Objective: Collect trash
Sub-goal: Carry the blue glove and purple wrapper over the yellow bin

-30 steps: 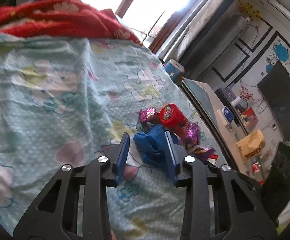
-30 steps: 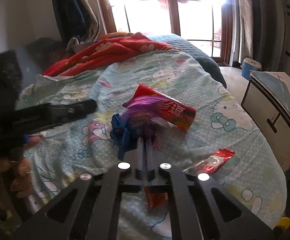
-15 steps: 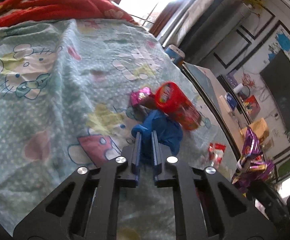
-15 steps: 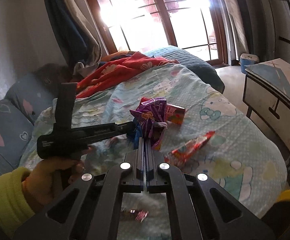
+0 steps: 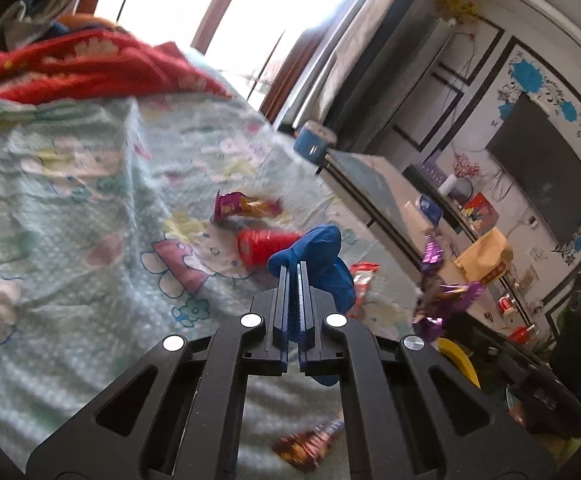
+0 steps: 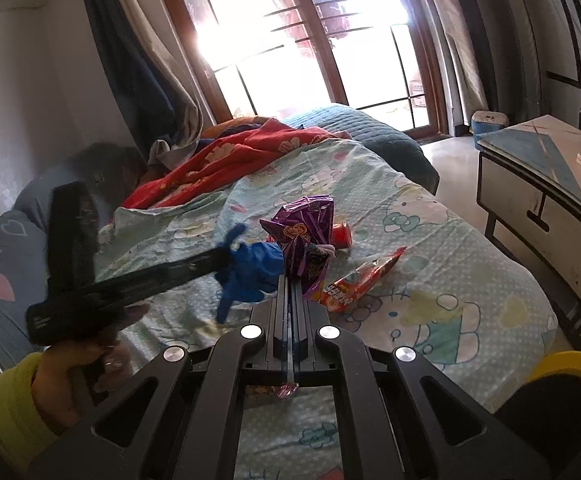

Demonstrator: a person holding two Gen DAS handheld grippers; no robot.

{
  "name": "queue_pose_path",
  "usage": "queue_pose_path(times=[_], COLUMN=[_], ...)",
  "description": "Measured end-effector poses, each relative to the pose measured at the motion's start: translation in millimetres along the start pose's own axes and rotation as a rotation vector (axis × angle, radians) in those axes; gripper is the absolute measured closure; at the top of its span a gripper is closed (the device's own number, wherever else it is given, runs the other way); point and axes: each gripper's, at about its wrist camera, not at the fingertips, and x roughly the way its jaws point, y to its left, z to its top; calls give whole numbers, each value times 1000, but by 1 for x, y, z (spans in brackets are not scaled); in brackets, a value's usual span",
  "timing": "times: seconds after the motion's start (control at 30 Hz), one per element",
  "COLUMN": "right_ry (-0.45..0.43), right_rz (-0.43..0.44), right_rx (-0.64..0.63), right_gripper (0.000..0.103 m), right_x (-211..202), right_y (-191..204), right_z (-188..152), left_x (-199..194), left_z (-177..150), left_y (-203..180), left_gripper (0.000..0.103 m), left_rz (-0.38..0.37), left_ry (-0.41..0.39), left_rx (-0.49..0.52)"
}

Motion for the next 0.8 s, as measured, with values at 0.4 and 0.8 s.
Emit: queue_pose_path(times=[0.4,0.8], right_ry=[-15,-31], right_rz=[-17,-71], right_rx=[7,12], right_gripper=[101,101], right_x=[-30,-66], right_y=[-6,-20], right_z=[-8,-19], left_x=[-51,-71], left_z=[-3,-17], left_y=[-29,-62], left_gripper=[103,103], left_rz=[-28,-77], left_ry=[-100,-123], left_rx=[55,121])
